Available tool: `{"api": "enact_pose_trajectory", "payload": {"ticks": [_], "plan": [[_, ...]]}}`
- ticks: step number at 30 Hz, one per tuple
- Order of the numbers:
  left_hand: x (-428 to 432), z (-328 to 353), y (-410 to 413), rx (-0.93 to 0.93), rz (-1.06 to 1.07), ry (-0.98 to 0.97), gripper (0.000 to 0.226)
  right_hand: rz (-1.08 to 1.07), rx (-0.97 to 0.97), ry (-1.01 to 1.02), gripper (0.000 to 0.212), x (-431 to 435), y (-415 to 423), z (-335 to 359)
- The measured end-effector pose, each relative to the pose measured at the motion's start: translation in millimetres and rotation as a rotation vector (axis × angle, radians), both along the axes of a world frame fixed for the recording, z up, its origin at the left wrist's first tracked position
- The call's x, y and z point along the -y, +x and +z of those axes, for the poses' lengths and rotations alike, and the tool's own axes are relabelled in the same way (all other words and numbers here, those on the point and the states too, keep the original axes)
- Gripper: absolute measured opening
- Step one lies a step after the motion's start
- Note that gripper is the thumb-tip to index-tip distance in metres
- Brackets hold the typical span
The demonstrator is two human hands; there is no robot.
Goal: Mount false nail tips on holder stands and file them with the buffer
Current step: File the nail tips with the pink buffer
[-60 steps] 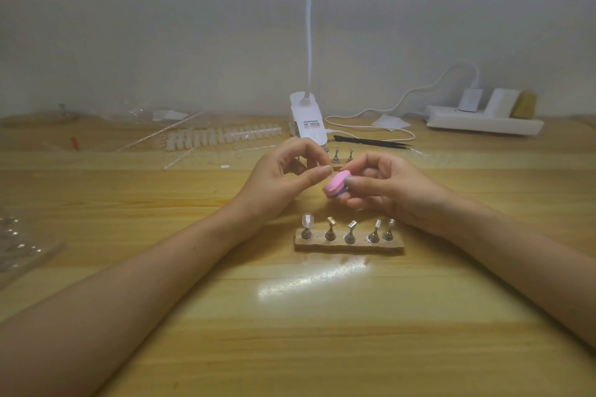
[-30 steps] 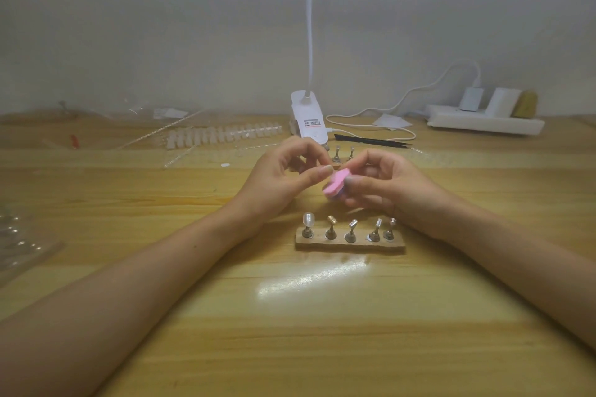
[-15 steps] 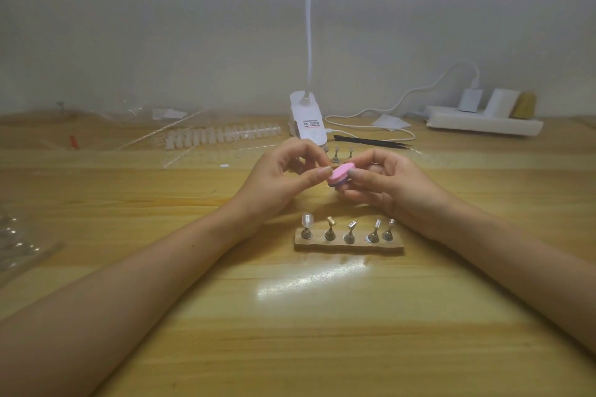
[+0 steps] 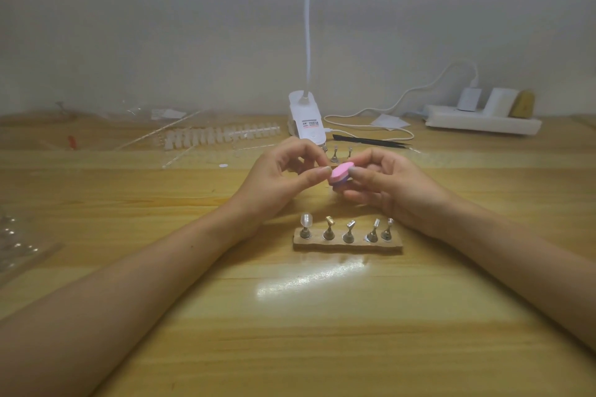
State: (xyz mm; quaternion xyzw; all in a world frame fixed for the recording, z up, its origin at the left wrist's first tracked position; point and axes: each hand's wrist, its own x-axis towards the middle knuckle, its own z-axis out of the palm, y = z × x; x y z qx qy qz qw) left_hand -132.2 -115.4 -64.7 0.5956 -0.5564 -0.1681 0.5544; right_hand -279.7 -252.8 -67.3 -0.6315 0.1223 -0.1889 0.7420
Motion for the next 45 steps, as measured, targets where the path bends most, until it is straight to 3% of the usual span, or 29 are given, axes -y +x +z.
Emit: {"api": "enact_pose_trajectory", "payload": {"ticks": [8,13,16,20,24,28,32,36,41,45], "plan": [[0,0,0,0.003,0.0,0.014,0.009,0.11,-0.052,-0.152,0.021,-2,0,-2],[0,0,1,0.013,0.017,0.013,0.009,0.021,0.002,-0.05,0.019,-1,0,-1],[0,0,1,0.02,0.01,0.02,0.009,0.104,-0.045,-0.192,0.019,-5,-1,-2],[0,-1,1,0.026,0.007,0.02,0.006,0.0,0.026,-0.09,0.02,-4,-1,-1],[1,-1,1,0.045,0.005,0.026,0.005,0.108,-0.039,-0.216,0.019,-7,-1,-3],[1,-2,1,0.046,0.003,0.027,0.005,0.013,0.021,-0.061,0.02,-3,-2,1],[1,-1,2,0.057,0.003,0.022,0.006,0.116,-0.075,-0.223,0.019,-7,-1,0],[1,-2,2,0.046,-0.003,0.021,0.007,-0.051,0.032,0.034,0.021,-1,-1,2],[1,-1,2,0.035,0.002,0.004,0.009,0.066,-0.063,-0.197,0.015,-9,0,-3],[2,-2,1,0.05,0.004,0.008,0.008,-0.041,0.041,0.018,0.022,-2,-1,0]]}}
